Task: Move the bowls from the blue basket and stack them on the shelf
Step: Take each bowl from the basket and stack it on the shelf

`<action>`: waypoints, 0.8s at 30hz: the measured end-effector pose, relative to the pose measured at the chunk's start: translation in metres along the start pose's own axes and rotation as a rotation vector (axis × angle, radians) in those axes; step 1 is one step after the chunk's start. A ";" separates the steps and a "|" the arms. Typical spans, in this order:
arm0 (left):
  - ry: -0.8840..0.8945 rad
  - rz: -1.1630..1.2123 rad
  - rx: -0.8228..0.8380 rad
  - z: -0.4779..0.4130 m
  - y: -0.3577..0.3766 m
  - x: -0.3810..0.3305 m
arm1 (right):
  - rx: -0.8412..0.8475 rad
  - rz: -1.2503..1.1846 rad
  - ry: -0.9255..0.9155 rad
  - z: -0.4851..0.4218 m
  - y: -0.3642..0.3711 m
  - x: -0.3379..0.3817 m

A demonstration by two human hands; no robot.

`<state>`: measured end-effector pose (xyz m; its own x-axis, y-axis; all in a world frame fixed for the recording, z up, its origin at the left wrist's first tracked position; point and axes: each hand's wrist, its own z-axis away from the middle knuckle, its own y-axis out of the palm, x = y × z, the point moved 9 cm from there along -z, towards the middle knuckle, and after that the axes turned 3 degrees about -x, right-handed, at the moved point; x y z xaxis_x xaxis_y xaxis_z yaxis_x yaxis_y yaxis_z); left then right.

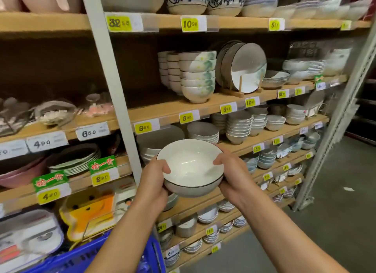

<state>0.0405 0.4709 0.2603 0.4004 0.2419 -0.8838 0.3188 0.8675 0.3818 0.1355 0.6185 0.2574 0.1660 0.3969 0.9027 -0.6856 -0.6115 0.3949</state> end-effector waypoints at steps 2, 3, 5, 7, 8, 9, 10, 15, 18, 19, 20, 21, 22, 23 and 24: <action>-0.002 -0.010 0.021 -0.002 0.019 -0.001 | 0.012 0.013 -0.006 -0.007 -0.009 0.017; 0.009 -0.018 0.037 -0.004 0.028 -0.004 | 0.018 0.020 -0.006 -0.011 -0.012 0.025; 0.041 -0.043 0.057 -0.009 0.044 -0.012 | 0.026 0.028 -0.007 -0.022 -0.014 0.040; 0.076 -0.053 0.052 -0.017 0.054 -0.022 | 0.047 0.012 -0.010 -0.034 -0.010 0.053; 0.092 -0.050 0.050 -0.021 0.058 -0.027 | 0.057 0.000 -0.010 -0.040 -0.007 0.059; 0.109 -0.044 0.046 -0.026 0.060 -0.032 | 0.069 -0.007 -0.010 -0.046 -0.003 0.064; 0.126 -0.039 0.040 -0.032 0.061 -0.037 | 0.083 -0.005 -0.009 -0.053 0.001 0.068; 0.167 0.027 0.045 -0.070 0.064 -0.066 | 0.135 -0.017 0.002 -0.093 0.029 0.085; 0.201 0.058 0.077 -0.091 0.070 -0.083 | 0.148 -0.031 0.009 -0.122 0.046 0.098; 0.217 0.066 0.086 -0.099 0.071 -0.088 | 0.164 -0.021 0.009 -0.131 0.051 0.102; 0.232 0.076 0.101 -0.106 0.073 -0.093 | 0.179 -0.009 0.010 -0.140 0.056 0.105; 0.240 0.085 0.124 -0.112 0.077 -0.098 | 0.194 -0.002 0.017 -0.147 0.060 0.108; 0.238 0.091 0.158 -0.118 0.081 -0.103 | 0.214 -0.003 0.027 -0.154 0.064 0.111; 0.223 0.096 0.195 -0.123 0.085 -0.106 | 0.234 -0.008 0.042 -0.161 0.068 0.114; 0.197 0.101 0.226 -0.127 0.088 -0.108 | 0.258 -0.008 0.062 -0.168 0.072 0.116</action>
<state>-0.0839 0.5763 0.3551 0.2727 0.4208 -0.8652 0.4772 0.7217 0.5014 -0.0140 0.7356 0.3624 0.1215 0.4389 0.8903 -0.4801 -0.7590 0.4397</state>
